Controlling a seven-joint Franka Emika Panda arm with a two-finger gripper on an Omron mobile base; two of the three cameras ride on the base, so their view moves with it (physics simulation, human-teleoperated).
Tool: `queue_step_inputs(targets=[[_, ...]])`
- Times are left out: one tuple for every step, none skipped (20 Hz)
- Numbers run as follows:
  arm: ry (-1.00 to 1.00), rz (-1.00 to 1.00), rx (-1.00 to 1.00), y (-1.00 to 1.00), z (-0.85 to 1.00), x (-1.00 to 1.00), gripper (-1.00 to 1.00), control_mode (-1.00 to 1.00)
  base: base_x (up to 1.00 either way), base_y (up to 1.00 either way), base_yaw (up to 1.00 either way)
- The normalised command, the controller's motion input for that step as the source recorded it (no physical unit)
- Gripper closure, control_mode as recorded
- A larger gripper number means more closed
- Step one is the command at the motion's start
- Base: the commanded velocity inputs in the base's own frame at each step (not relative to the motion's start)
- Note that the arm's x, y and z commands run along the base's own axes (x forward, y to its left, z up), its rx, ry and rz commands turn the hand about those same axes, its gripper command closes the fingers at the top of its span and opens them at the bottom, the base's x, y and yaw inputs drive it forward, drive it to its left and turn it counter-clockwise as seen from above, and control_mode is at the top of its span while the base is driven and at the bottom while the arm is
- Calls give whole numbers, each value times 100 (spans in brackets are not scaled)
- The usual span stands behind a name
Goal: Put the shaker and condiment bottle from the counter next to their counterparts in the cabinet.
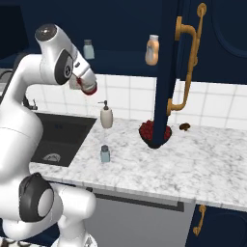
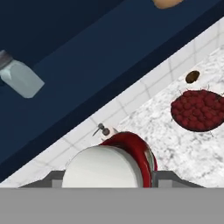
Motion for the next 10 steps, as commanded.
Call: queue_step_inputs(targets=[[-12,0,0,-14,37,0,100,-100,0,0,0],[-12,0,0,-9,39,0,100,-100,0,0,0],[-10,0,-2,-6,41,0,100,-100,0,0,0],[-10,0,-3,-6,43,0,100,-100,0,0,0],[-8,0,-4,0,44,0,100,-100,0,0,0],[-6,0,-3,-2,42,0,100,-100,0,0,0],[-5,0,-3,-1,39,0,100,-100,0,0,0],[-5,0,-3,-1,39,0,100,-100,0,0,0],[-5,0,-3,-4,39,0,100,-100,0,0,0],[-5,0,-4,-3,41,0,100,-100,0,0,0]])
